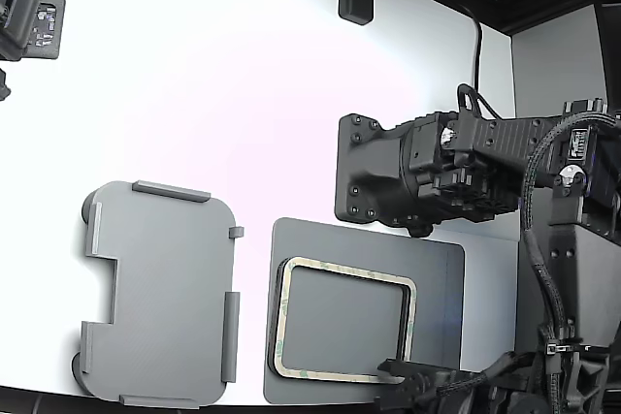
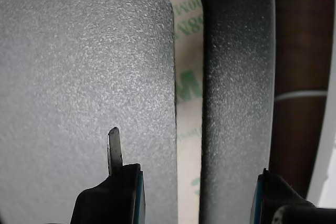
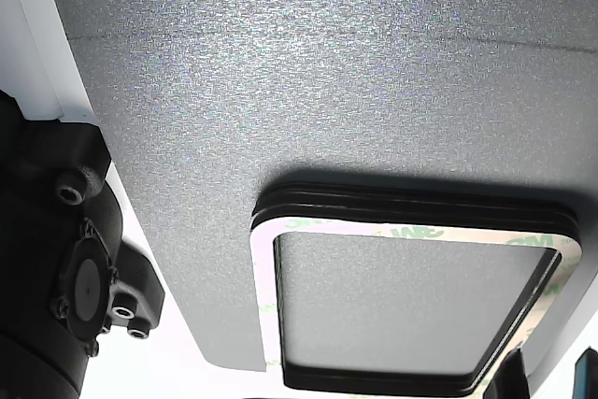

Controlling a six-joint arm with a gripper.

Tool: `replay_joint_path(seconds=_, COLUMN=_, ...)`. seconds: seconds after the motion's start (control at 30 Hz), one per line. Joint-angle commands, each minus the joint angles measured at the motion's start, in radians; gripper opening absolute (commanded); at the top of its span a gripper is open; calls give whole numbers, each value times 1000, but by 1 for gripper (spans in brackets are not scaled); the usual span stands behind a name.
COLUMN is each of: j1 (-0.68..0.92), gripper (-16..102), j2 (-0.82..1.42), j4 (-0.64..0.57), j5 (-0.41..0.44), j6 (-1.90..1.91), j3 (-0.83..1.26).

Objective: Grab top frame and put it into gray box.

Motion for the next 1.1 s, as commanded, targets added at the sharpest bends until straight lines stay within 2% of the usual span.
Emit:
replay_joint_path(seconds=0.0, j1=-6, gripper=83, j2=18, j4=8, j5=2, j6=3, j3=-31)
replay_joint_path(seconds=0.13, j1=2, gripper=74, j2=15, j4=0, j5=-2, j6=17, j3=-25)
replay_joint_path(seconds=0.5, j1=8, gripper=70, j2=40, j4=-101, j5=20, j6=28, j3=95)
replay_joint_path(seconds=0.73, j1=8, gripper=58, j2=55, j4=-132, j5=23, j6=32, j3=121)
replay_joint_path(seconds=1.07, j1=6, gripper=48, j2=72, j4=-175, j5=32, j6=28, j3=156)
